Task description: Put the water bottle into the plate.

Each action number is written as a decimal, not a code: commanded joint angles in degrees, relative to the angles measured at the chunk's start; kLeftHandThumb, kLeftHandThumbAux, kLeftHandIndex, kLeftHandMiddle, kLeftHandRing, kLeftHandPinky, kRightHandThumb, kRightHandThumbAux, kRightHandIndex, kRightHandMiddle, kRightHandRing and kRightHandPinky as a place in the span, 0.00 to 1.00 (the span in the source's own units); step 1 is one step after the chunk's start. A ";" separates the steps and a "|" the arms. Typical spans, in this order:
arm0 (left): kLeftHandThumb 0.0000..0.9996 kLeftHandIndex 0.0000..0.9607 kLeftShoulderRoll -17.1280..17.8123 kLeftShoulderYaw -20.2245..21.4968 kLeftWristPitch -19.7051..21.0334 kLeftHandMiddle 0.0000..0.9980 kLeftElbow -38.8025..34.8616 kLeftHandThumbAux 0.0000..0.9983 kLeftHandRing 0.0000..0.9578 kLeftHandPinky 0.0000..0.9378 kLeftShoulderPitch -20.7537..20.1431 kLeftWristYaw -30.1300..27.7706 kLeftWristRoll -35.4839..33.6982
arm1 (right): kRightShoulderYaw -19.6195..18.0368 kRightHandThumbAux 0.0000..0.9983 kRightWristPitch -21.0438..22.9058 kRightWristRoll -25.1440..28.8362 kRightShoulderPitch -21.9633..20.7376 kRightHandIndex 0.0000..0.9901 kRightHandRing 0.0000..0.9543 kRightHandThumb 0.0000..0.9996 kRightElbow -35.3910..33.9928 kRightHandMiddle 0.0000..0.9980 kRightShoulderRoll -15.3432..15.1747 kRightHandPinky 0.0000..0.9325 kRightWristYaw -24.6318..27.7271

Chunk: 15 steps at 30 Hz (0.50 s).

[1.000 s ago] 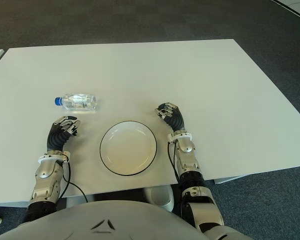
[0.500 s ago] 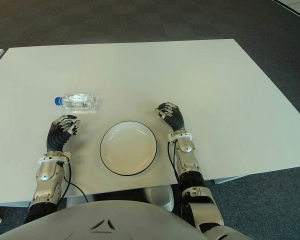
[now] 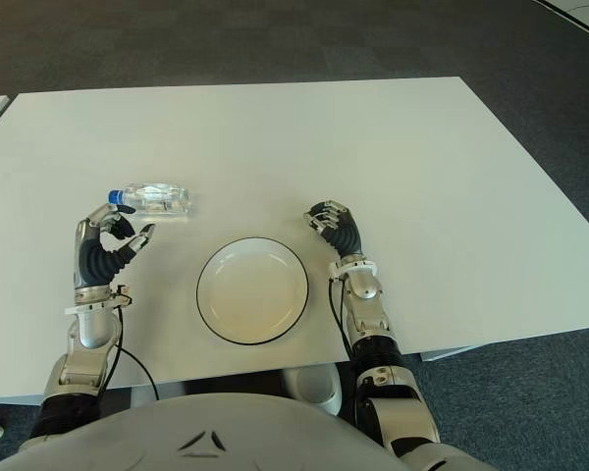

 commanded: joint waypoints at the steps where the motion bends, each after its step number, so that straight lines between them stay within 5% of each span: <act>1: 0.70 0.44 1.94 -0.90 8.26 0.47 -3.32 0.72 0.48 0.47 -2.08 3.56 7.82 | 0.52 0.74 0.73 -1.44 0.80 0.43 0.51 0.71 -1.11 0.48 0.02 0.53 -1.33; 6: 0.70 0.43 6.75 -2.17 13.30 0.30 1.82 0.71 0.28 0.27 -6.80 5.69 11.78 | 0.74 0.74 1.12 -1.73 1.22 0.43 0.51 0.71 -2.19 0.48 0.11 0.53 -1.78; 10: 0.62 0.18 10.91 -4.59 15.43 0.14 8.85 0.58 0.13 0.06 -10.79 9.26 14.62 | 0.81 0.74 1.37 -1.82 1.55 0.43 0.51 0.71 -2.87 0.49 0.23 0.53 -2.04; 15: 0.62 0.04 13.70 -8.15 18.59 0.02 13.58 0.42 0.02 0.01 -13.09 11.13 16.34 | 0.85 0.74 1.47 -2.06 1.93 0.43 0.51 0.71 -3.57 0.49 0.31 0.53 -2.47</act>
